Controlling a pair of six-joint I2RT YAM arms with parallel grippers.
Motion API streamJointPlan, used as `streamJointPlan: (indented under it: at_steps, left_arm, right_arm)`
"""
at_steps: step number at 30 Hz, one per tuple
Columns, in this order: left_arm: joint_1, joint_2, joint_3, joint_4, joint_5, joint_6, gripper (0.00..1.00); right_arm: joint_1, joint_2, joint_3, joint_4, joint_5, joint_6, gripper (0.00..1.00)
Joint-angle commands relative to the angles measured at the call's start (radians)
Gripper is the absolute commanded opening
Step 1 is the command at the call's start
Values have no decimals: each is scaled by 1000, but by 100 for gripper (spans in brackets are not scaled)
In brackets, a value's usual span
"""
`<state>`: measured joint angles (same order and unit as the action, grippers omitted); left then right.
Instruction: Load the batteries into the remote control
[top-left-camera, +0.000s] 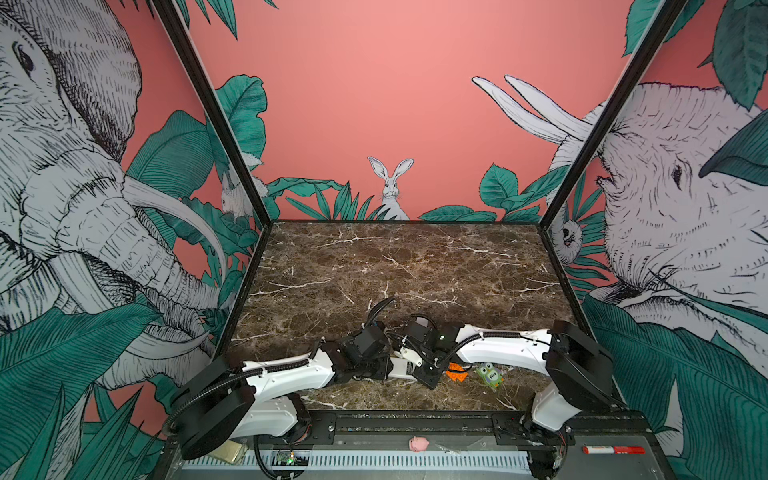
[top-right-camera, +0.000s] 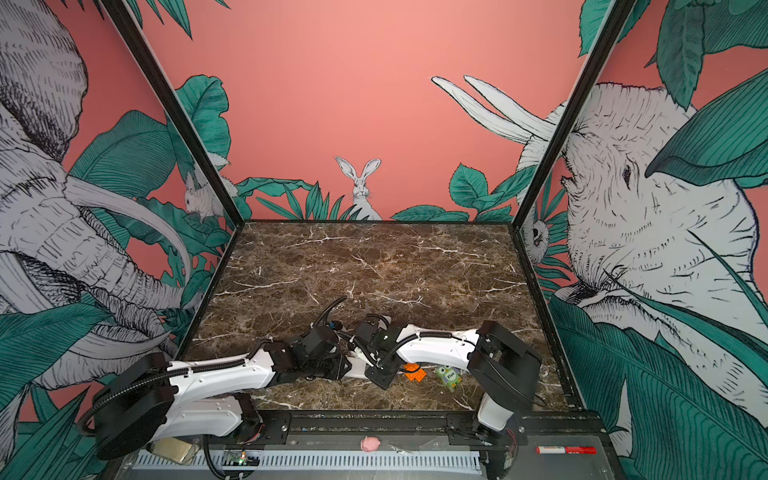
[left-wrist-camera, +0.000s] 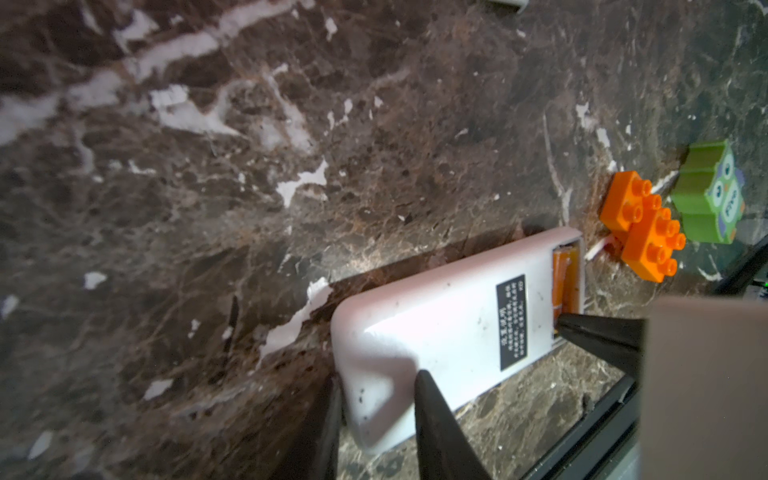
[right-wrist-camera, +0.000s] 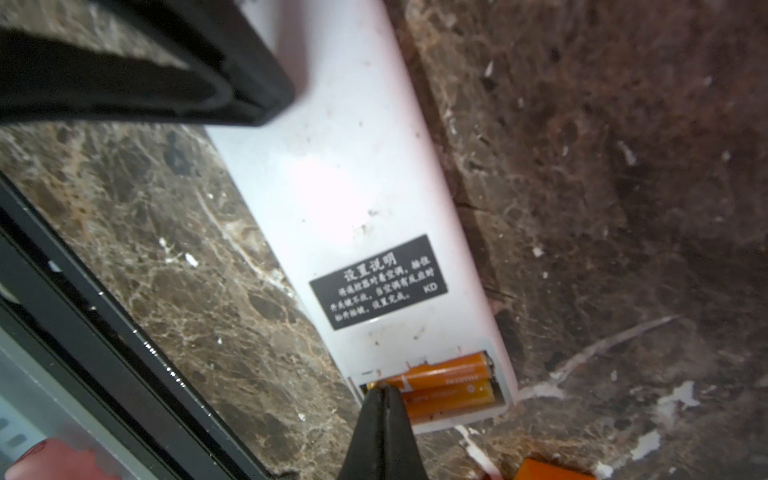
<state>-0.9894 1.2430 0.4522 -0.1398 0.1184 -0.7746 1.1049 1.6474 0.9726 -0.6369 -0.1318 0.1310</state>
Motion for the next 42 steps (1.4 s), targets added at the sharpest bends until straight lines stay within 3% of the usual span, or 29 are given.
streamJointPlan:
  at_steps: [1, 10, 15, 20, 24, 29, 32, 37, 42]
  left_arm:
    - [-6, 32, -57, -96, 2, -2, 31]
    - [-4, -15, -53, -127, -15, -4, 31]
    - [4, -59, -47, -149, -32, 0, 31]
    - [20, -89, -38, -162, -16, 18, 34]
    - [30, -120, -37, -171, -1, 37, 37]
    - [49, -170, -63, -143, 25, 41, 39]
    - [57, -184, -61, -140, 35, 49, 40]
    - [67, -194, -66, -127, 45, 49, 42]
    - [82, -193, -68, -117, 58, 53, 42]
  right_arm:
    - [1, 8, 13, -40, 6, 8, 6]
    - [-56, -110, 105, -57, -21, 39, 25]
    - [-150, -130, 144, -70, -11, 62, 39]
    - [-235, -41, 225, -102, 11, 14, 49]
    - [-270, 83, 306, -148, 16, -88, 56]
    - [-298, 136, 311, -143, 10, -359, 59]
    - [-333, 174, 369, -188, -13, -459, 60]
    - [-353, 220, 404, -187, 3, -560, 60]
    - [-369, 271, 455, -207, -53, -628, 61]
